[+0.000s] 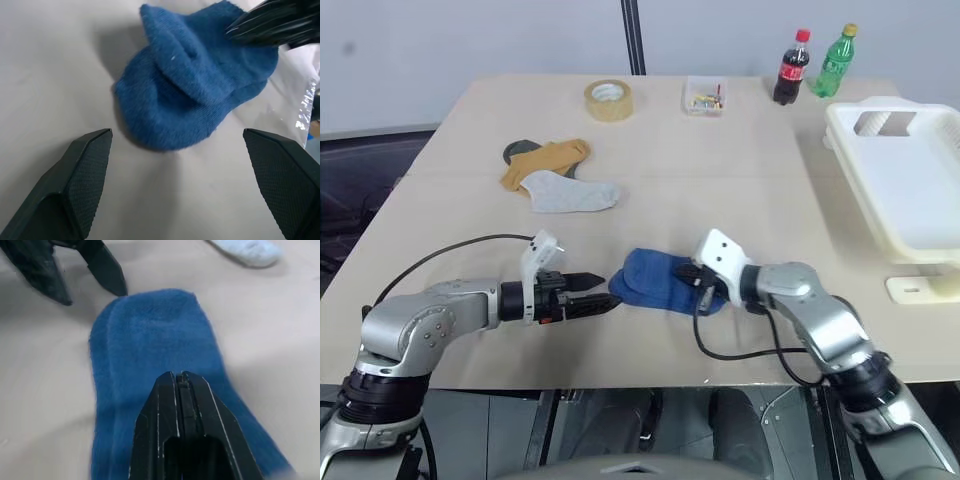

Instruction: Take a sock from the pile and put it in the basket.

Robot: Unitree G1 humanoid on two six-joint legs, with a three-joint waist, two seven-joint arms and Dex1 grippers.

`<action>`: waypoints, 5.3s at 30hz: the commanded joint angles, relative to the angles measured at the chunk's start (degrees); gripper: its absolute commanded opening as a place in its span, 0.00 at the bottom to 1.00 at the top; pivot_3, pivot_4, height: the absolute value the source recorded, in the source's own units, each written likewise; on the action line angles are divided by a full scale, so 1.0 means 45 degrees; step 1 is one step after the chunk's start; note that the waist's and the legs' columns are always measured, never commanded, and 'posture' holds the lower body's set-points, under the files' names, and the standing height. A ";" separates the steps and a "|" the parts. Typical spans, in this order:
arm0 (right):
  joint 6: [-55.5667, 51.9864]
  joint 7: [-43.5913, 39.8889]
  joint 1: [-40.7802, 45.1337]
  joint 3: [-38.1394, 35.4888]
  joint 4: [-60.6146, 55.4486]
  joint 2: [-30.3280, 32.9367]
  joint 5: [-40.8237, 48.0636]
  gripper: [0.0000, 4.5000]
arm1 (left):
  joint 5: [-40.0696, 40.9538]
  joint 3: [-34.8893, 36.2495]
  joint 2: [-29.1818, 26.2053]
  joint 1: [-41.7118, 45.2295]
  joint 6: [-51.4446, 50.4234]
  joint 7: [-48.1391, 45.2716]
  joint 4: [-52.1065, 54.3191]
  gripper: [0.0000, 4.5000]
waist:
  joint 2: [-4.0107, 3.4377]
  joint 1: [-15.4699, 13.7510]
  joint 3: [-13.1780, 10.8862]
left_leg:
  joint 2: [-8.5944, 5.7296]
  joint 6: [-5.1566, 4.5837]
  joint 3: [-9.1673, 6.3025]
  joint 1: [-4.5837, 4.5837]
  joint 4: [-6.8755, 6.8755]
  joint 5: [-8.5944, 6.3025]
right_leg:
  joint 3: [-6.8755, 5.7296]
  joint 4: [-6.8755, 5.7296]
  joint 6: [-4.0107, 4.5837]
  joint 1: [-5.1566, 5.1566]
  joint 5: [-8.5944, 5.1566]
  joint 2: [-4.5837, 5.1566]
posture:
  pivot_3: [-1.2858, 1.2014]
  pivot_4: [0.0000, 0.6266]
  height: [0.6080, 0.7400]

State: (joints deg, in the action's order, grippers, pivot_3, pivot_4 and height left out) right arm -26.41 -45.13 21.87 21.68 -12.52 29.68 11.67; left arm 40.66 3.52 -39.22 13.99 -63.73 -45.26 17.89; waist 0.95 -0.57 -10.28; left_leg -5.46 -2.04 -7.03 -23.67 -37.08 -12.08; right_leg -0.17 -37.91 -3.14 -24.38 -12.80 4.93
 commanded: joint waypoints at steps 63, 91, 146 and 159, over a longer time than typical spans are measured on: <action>-0.5374 0.0885 -0.5090 -0.4747 -0.8336 0.2131 0.1585 0.02 | -0.1222 -0.5098 0.6131 0.5093 0.2612 -0.3013 -0.7108 1.00 | -0.0002 -0.0096 0.0041 | -0.0031 -0.0014 -0.0078 -0.0017 -0.0005 -0.0008 | -0.0032 0.0040 -0.0006 0.0043 -0.0004 0.0025 | 0.52 0.24 1.00; -0.6198 0.3730 -0.0118 -0.4471 -0.3046 -0.1678 0.3238 0.99 | -0.1533 -0.2648 0.2055 0.1012 0.3662 -0.2566 -0.1692 1.00 | -0.0052 0.0023 0.0027 | -0.0015 -0.0056 -0.0093 0.0005 -0.0006 -0.0035 | -0.0050 0.0048 -0.0001 0.0066 -0.0005 0.0014 | 0.52 0.24 1.00; -0.4509 0.3514 -0.3586 -0.4048 -0.5865 0.1018 0.0617 0.99 | -0.5651 -0.4861 0.3010 0.3941 0.8989 -0.4402 -0.5446 1.00 | -0.0036 0.0174 0.0032 | -0.0029 -0.0059 0.0000 -0.0005 0.0004 -0.0034 | -0.0005 0.0029 -0.0009 0.0011 0.0000 -0.0003 | 0.52 0.24 1.00; -0.4517 0.3786 -0.2819 -0.2362 -0.4475 0.1066 -0.0311 0.99 | -0.4717 -0.4086 0.2546 0.3530 0.8464 -0.4898 -0.4283 1.00 | -0.0037 0.0203 0.0030 | -0.0031 -0.0060 -0.0005 -0.0013 -0.0008 -0.0034 | -0.0015 0.0025 -0.0010 0.0010 0.0000 0.0009 | 0.52 0.24 1.00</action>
State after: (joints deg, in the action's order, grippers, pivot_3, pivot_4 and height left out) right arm -47.14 -28.43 8.10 10.44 -32.66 34.92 11.13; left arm 17.76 -15.80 -27.84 29.94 -25.16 -66.23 -4.98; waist 0.79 0.34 -10.15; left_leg -5.59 -2.31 -7.06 -23.72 -37.11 -12.23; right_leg -0.24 -37.80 -3.19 -24.33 -12.80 4.98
